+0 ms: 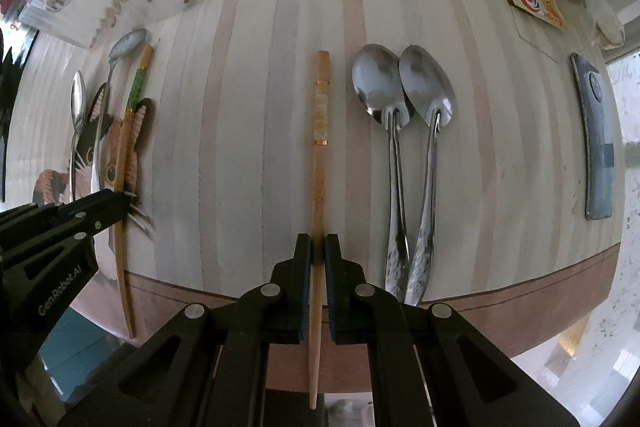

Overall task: Organize utensils
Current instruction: 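Grasp the green-banded chopstick with the left tool while the right tool grasps a plain chopstick, then carry both chopsticks into the clear rack and open both tools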

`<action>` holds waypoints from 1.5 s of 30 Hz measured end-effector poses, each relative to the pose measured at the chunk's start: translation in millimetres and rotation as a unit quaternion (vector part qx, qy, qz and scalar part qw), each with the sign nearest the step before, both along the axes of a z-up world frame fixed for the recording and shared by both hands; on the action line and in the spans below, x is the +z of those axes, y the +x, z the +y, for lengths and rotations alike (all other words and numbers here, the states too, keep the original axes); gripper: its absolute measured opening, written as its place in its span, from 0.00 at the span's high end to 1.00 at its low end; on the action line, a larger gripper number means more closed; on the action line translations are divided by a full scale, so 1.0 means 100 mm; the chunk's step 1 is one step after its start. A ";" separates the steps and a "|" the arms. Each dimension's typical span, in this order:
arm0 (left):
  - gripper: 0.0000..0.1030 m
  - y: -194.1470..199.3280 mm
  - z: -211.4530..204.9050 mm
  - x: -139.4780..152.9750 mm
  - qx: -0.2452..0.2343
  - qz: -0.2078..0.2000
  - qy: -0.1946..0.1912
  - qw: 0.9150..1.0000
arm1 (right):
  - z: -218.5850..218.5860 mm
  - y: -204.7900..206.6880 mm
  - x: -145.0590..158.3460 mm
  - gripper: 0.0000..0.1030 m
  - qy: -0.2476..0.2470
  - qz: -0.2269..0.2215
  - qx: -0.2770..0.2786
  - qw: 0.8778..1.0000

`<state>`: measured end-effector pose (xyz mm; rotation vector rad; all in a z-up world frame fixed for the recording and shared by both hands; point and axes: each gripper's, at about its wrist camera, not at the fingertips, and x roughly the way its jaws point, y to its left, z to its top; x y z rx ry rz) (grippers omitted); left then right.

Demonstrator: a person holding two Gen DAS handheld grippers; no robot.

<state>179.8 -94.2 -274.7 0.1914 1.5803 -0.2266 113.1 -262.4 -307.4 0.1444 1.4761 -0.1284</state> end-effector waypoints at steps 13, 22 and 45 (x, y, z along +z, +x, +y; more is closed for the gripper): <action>0.96 -0.07 -0.07 0.07 -0.004 -0.019 -0.006 1.000 | 0.22 0.05 -0.02 0.93 -0.012 -0.010 -0.022 1.000; 0.96 -0.20 -0.26 0.85 -0.035 -0.116 -0.038 0.992 | 0.01 -0.05 0.60 0.94 0.020 -0.077 -0.058 0.995; 0.96 1.82 0.35 1.97 0.042 -0.131 -0.113 0.984 | 0.32 2.05 1.97 0.94 0.117 -0.170 -0.015 0.978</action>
